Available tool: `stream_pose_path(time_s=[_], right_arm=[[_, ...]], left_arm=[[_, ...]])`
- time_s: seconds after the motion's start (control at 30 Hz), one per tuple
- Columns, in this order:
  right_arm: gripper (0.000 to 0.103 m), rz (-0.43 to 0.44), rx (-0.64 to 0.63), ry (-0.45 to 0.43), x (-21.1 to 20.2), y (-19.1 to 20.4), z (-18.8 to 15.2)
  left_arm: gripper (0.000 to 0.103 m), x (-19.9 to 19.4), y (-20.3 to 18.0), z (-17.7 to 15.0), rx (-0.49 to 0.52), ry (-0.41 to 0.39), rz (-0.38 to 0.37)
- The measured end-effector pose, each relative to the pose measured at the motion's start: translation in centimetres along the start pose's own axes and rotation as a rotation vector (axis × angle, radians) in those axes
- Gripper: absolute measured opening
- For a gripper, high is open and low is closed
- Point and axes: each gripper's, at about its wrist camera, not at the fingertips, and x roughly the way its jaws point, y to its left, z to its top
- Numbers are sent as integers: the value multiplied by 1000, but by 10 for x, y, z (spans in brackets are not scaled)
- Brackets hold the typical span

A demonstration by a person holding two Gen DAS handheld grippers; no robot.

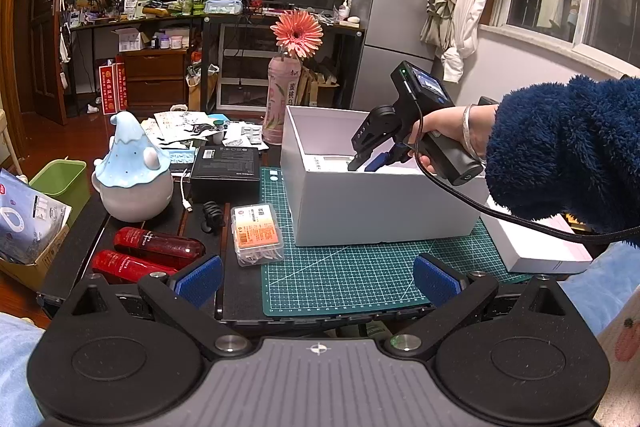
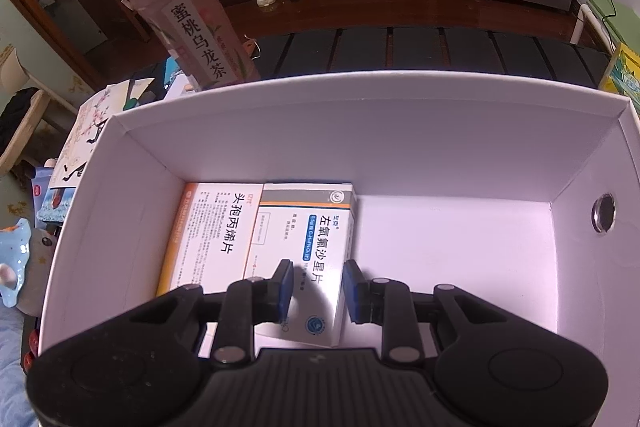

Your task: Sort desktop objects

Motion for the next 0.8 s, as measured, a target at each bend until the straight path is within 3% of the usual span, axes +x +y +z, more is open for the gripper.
stream_pose_path(time_s=[0.8], right_arm=[[26, -5, 48, -18, 0, -3, 3]], left_arm=[[103, -2, 0, -1, -2, 0, -2]])
